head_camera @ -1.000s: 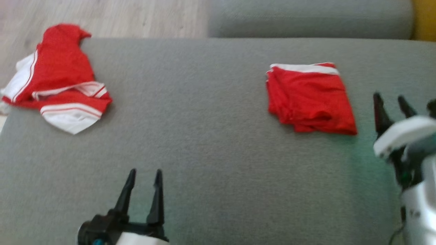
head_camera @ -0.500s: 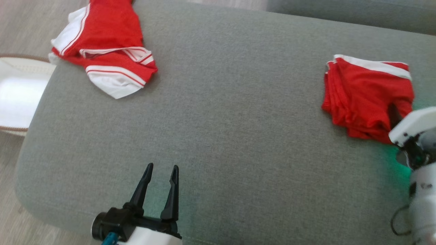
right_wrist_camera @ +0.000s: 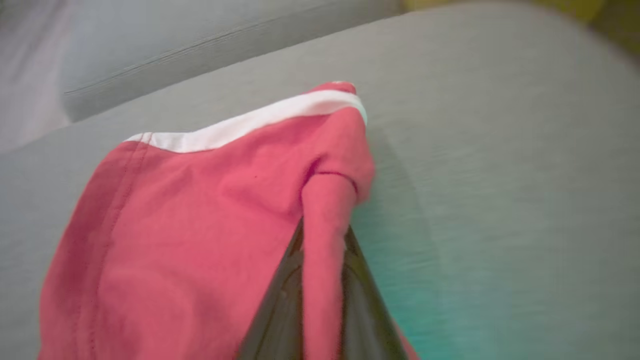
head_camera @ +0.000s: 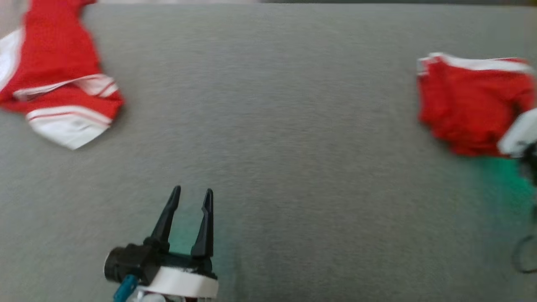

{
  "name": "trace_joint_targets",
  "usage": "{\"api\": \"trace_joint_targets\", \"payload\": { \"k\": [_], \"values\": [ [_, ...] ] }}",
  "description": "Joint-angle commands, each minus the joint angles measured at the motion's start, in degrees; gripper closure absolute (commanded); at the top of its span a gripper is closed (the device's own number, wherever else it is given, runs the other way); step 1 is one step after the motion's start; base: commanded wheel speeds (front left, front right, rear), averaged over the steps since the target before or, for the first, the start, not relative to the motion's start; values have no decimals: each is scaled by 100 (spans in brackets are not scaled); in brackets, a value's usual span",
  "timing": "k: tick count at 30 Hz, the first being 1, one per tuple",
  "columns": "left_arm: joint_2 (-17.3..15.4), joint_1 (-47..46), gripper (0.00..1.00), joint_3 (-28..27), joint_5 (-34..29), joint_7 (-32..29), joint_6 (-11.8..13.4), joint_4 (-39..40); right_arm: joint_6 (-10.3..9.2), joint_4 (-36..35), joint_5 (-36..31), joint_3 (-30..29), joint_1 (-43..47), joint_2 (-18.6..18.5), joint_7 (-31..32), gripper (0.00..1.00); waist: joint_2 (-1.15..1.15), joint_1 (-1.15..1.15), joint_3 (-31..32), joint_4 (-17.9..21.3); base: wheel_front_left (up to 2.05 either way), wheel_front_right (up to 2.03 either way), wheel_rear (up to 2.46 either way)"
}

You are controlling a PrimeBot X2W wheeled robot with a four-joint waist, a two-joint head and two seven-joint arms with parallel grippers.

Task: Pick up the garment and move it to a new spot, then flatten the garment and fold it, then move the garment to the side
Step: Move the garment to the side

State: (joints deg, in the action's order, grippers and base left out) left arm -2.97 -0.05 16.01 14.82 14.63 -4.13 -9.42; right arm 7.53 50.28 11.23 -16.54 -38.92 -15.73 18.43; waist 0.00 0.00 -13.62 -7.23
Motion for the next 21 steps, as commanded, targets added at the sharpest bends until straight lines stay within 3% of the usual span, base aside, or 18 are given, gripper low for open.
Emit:
{"api": "trace_joint_targets", "payload": {
  "k": [1,6,12,13,14,15,16,21],
  "values": [
    [9,-195,0,-217,-38,37,-38,147,-4,-234,-125,109,-203,-205,-71,100,0,0,-156,378,0,0,0],
    [9,-344,0,-215,-81,37,-126,94,-4,-260,-825,18,-359,-783,85,100,0,0,-410,561,0,0,0],
    [9,-352,0,-260,-175,37,-195,56,-4,-408,-1819,-302,-530,-1311,175,100,0,0,-669,431,0,0,0],
    [9,-348,0,-279,-184,37,-202,55,-4,-449,-2033,-335,-540,-1381,185,88,0,0,-705,398,0,0,0],
    [9,-344,0,-305,-188,37,-208,56,-4,-482,-2219,-365,-550,-1419,202,68,0,0,-730,372,0,0,0],
    [9,-341,0,-329,-193,37,-215,59,-4,-523,-2392,-391,-561,-1444,221,9,0,0,-751,348,0,0,0],
    [9,-338,0,-353,-194,37,-220,63,-4,-560,-2565,-437,-569,-1468,261,0,0,0,-765,329,0,0,0],
    [9,-307,0,-437,-138,37,-225,80,-4,-971,-3276,-495,-550,-1424,-40,0,0,0,-678,320,0,0,0]
  ]
}}
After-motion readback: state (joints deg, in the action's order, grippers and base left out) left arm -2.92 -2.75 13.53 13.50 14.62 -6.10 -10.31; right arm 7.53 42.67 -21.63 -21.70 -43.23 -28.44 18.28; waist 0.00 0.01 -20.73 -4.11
